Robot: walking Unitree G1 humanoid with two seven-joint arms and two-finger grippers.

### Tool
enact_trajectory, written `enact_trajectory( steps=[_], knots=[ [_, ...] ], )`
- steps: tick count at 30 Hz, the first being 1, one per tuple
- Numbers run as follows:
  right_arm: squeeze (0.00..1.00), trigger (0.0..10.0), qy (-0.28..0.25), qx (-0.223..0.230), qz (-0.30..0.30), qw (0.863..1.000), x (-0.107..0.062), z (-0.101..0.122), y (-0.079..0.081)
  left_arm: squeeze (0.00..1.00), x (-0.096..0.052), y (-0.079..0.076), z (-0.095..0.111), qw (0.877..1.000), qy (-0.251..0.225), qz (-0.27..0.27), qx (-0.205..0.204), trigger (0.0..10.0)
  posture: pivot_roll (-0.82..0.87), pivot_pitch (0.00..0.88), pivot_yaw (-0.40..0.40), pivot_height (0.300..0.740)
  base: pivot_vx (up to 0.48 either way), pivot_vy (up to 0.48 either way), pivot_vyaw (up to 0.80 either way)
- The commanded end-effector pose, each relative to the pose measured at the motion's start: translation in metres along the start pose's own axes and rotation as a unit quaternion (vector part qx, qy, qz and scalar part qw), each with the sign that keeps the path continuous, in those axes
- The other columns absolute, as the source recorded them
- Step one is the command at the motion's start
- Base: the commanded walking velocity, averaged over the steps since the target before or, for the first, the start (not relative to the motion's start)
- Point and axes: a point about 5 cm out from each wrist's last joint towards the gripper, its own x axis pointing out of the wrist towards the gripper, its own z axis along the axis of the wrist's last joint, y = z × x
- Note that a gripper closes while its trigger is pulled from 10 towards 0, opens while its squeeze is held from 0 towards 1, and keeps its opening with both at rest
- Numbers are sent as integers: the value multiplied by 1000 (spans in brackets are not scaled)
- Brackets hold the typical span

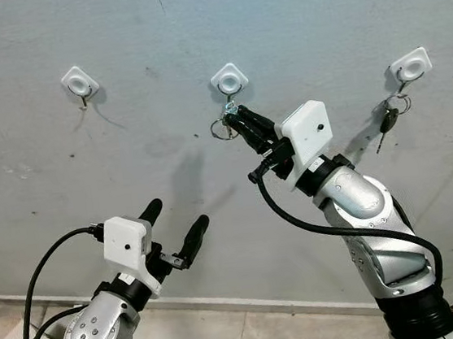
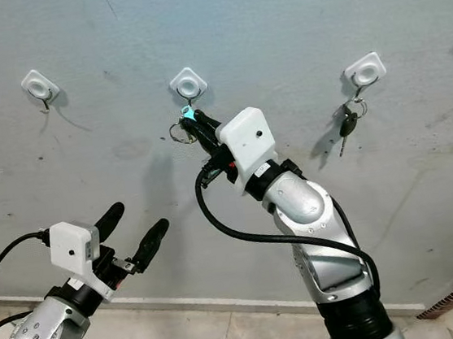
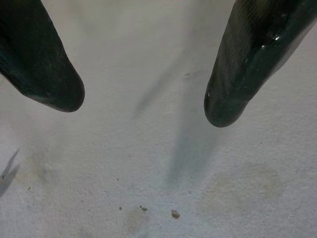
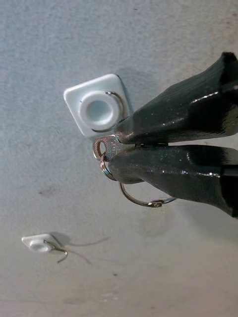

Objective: Hang keys on a hook

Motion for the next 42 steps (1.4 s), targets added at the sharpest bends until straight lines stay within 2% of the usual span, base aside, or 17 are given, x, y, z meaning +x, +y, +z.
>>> enact_trajectory(
  steps=[1, 7, 15, 21, 29, 33, 42],
  knots=[
    [0, 10000, -13, -4, -7, 1000, 4, 5, -2, 0, 1, -1, 0, 1000, -2, -5, -2, 10000, 90, 52, 8, 740, 0, 0, 0],
    [0, 10000, -6, 6, -50, 999, 6, 1, -14, 0, 0, -2, -1, 1000, -2, -1, -4, 10000, 92, 54, 5, 740, 0, 0, 0],
    [0, 10000, 2, -2, -106, 994, 4, -3, -29, 0, 0, -3, -1, 1000, -3, -5, -7, 10000, 87, 52, 9, 740, 0, 0, 0],
    [0, 10000, 4, 0, -125, 992, 4, -5, -33, 0, 1, -3, -1, 1000, -4, -6, -8, 10000, 83, 52, 10, 740, 0, 0, 0],
    [0, 10000, -5, 19, -103, 994, 3, -3, -31, 0, 1, -3, -1, 1000, -4, -3, -8, 10000, 83, 52, 10, 740, 0, 0, 0],
    [0, 10000, -13, 44, -72, 996, 1, 1, -31, 0, 1, -3, -2, 1000, -4, -3, -8, 10000, 86, 53, 8, 740, 0, 0, 0],
    [0, 10000, -16, 66, -32, 997, -4, 7, -33, 0, 2, -2, -2, 1000, -2, -6, -7, 10000, 82, 56, 14, 740, 0, 0, 0]
  ],
)
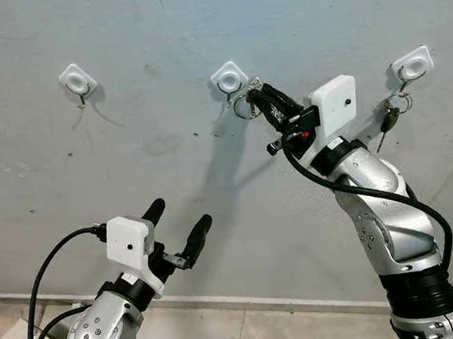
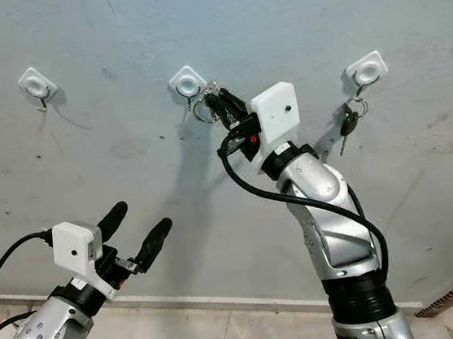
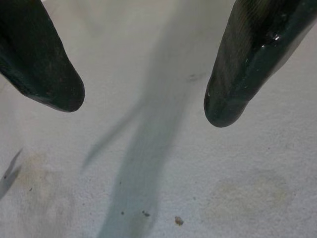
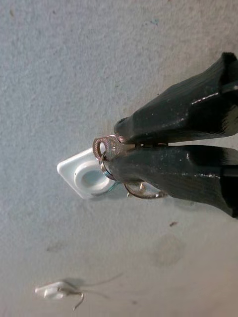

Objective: Hang keys on a hook

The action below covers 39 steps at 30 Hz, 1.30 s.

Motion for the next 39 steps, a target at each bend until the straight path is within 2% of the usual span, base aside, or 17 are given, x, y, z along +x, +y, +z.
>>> enact_trajectory(
  steps=[1, 15, 26, 39],
  knots=[
    [0, 10000, -12, 7, 13, 1000, -1, 8, 0, 0, 1, 1, 0, 1000, -1, -3, 1, 10000, 82, 56, 14, 740, 0, 0, 0],
    [0, 10000, -28, 41, 30, 998, 9, 15, 16, 0, 1, 1, 0, 1000, -1, -4, 4, 10000, 87, 54, 15, 740, 0, 0, 0],
    [0, 10000, -20, 30, 1, 999, 12, 12, 17, 0, 3, 0, 0, 1000, -2, -4, 5, 10000, 86, 51, 10, 740, 0, 0, 0],
    [0, 10000, -14, 37, -2, 999, 14, 8, 23, 0, 4, 0, 0, 1000, -3, -5, 4, 10000, 87, 48, 9, 740, 0, 0, 0]
  ],
)
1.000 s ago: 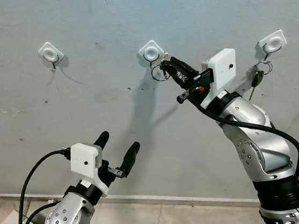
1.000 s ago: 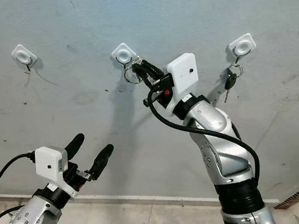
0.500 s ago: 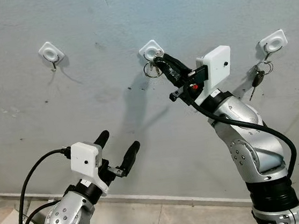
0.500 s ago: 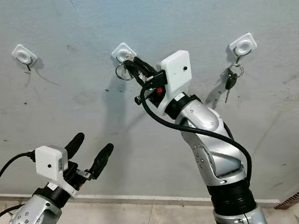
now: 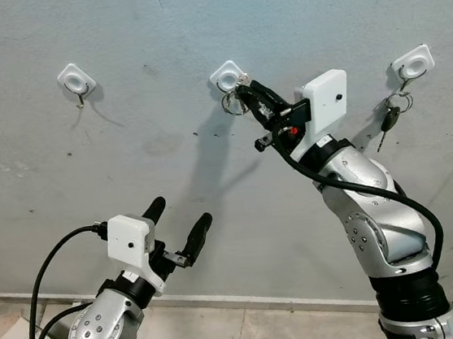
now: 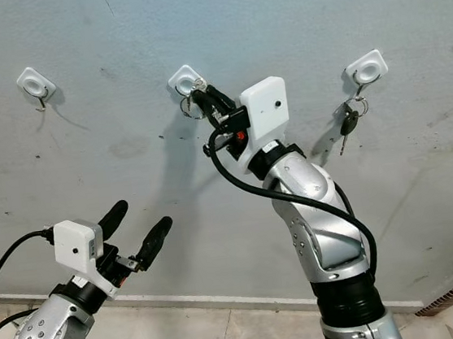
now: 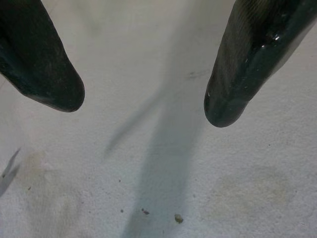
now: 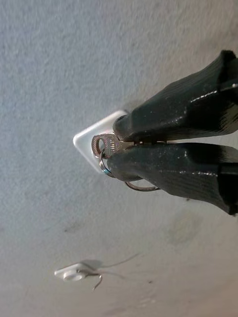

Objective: Hang keys on a hook

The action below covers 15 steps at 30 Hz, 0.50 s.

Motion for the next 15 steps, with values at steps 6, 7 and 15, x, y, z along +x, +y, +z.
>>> enact_trajectory(
  steps=[6, 7, 15],
  knots=[
    [0, 10000, -1, 3, 6, 1000, 2, 0, 5, 0, 1, -1, -1, 1000, 1, -4, 0, 10000, 87, 48, 9, 740, 0, 0, 0],
    [0, 10000, -1, 3, 6, 1000, 2, 0, 5, 0, 1, -1, -1, 1000, 1, -4, 0, 10000, 87, 48, 9, 740, 0, 0, 0],
    [0, 10000, 18, -10, -17, 1000, 1, -8, 1, 0, 1, -2, -1, 1000, 1, -4, 0, 10000, 88, 51, 9, 740, 0, 0, 0]
  ],
)
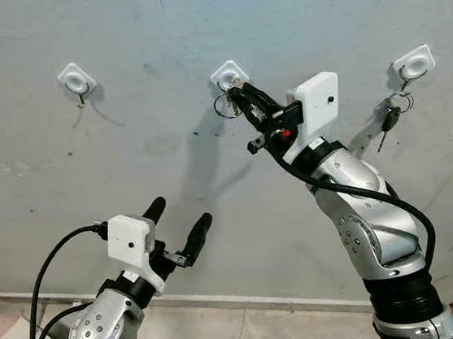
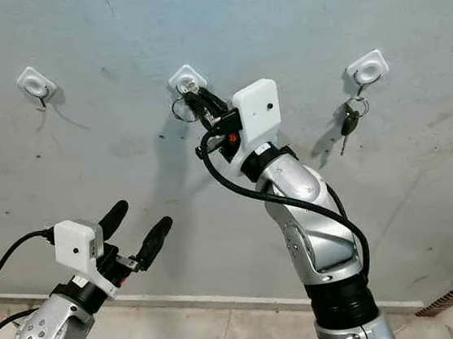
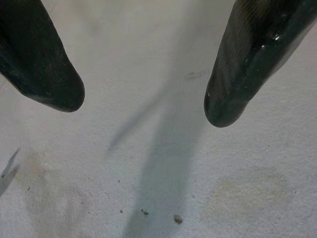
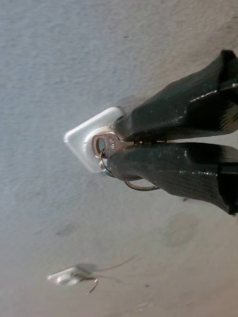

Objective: Hang keys on a hook

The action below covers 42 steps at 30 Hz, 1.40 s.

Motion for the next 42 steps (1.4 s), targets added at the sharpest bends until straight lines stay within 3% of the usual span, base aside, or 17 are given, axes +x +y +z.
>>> enact_trajectory(
  steps=[1, 29, 37, 42],
  knots=[
    [0, 10000, 9, -4, -7, 1000, 0, -4, 0, 0, 1, -2, -1, 1000, 1, -4, 0, 10000, 88, 51, 9, 740, 0, 0, 0],
    [0, 10000, 47, -24, -40, 998, -4, -22, -3, 0, 3, -2, -1, 1000, -1, -6, -1, 10000, 84, 51, 6, 740, 0, 0, 0],
    [0, 10000, 4, -2, 14, 1000, -9, -5, 3, 0, 5, -4, 14, 999, -28, -23, 36, 10000, 84, 51, 6, 740, 0, 0, 0],
    [0, 10000, 5, 0, 35, 999, -11, -2, -1, 0, 9, -7, 18, 998, -33, -36, 29, 10000, 86, 48, 6, 740, 0, 0, 0]
  ],
)
